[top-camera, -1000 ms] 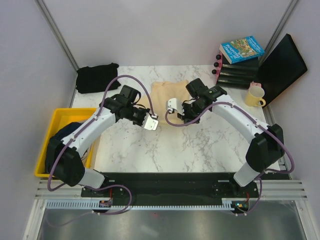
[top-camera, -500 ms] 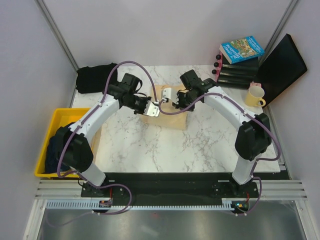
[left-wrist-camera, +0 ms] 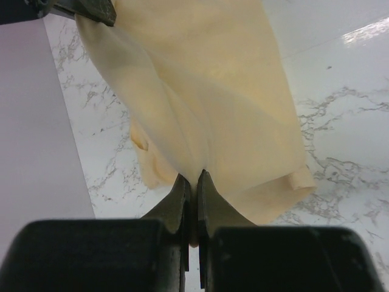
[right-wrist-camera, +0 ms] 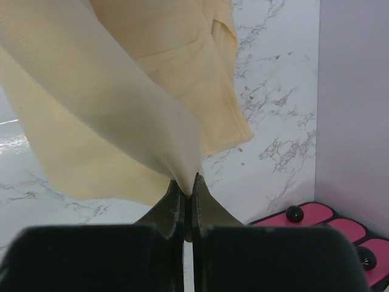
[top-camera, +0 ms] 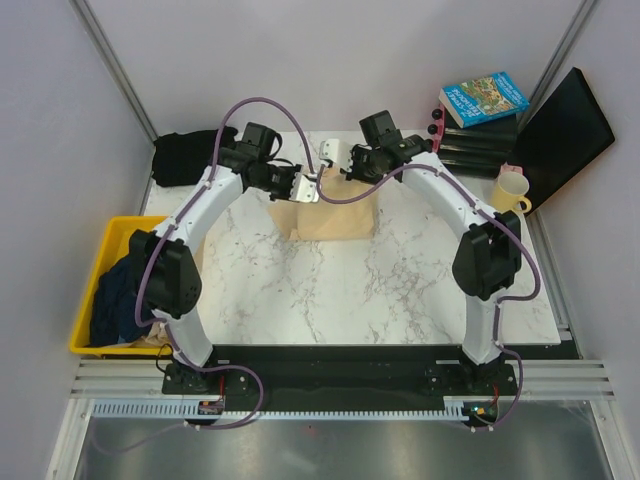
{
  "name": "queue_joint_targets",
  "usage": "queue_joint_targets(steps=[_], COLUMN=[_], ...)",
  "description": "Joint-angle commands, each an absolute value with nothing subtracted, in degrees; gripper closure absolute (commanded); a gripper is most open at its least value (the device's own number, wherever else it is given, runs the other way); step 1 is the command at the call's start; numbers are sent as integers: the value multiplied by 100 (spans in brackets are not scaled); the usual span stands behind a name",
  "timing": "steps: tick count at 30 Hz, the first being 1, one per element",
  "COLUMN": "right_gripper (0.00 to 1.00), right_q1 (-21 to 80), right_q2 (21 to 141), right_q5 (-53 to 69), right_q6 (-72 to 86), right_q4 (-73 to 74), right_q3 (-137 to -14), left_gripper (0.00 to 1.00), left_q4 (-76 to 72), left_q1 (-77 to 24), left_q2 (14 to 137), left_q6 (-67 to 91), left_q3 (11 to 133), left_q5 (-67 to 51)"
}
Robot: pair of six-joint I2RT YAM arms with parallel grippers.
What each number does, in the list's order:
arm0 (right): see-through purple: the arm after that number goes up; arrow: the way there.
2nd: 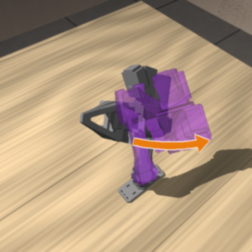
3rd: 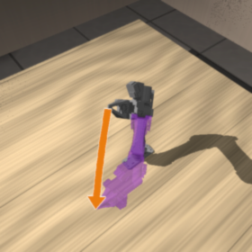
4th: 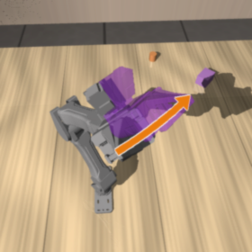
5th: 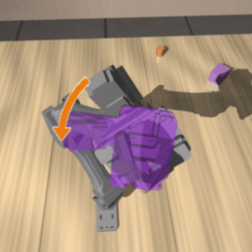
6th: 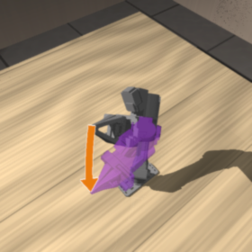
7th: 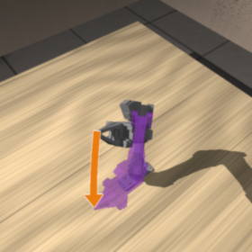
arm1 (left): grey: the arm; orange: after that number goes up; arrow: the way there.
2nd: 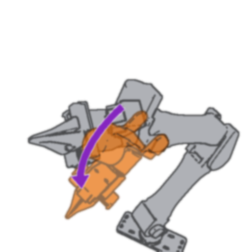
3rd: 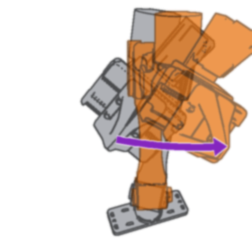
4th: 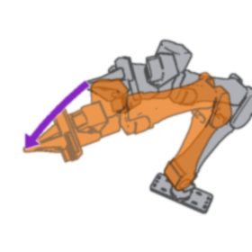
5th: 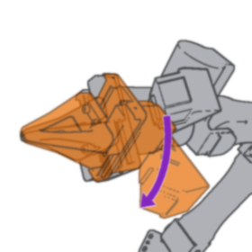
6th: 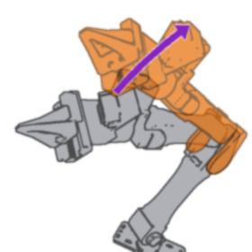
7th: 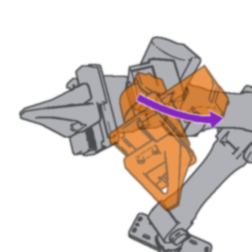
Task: Fold and stack the t-shirts
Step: Fold the long partially folded tshirt into a neat square
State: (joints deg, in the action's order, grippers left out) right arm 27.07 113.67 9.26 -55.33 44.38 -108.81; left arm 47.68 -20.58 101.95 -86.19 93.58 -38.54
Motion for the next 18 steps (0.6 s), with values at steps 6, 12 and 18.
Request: queue_joint_targets(steps=[6,12,18], right_gripper=[100,100,96], right_q1=[2470,2321,2259], right_q2=[11847,12058,12497], right_q5=[308,193,62], right_q6=[-5660,-5397,-5274], right_q4=[3938,3236,2708], right_q3=[-11013,-10872,-11030], left_gripper=[98,98,98], left_q4=[3737,3235,3015], left_q1=[-2004,-1934,-1934], left_q2=[11469,12172,12419], left_q6=[-8332,-8121,-8121], left_q3=[10299,10897,10942], left_q5=[-3252,-3146,-3050])
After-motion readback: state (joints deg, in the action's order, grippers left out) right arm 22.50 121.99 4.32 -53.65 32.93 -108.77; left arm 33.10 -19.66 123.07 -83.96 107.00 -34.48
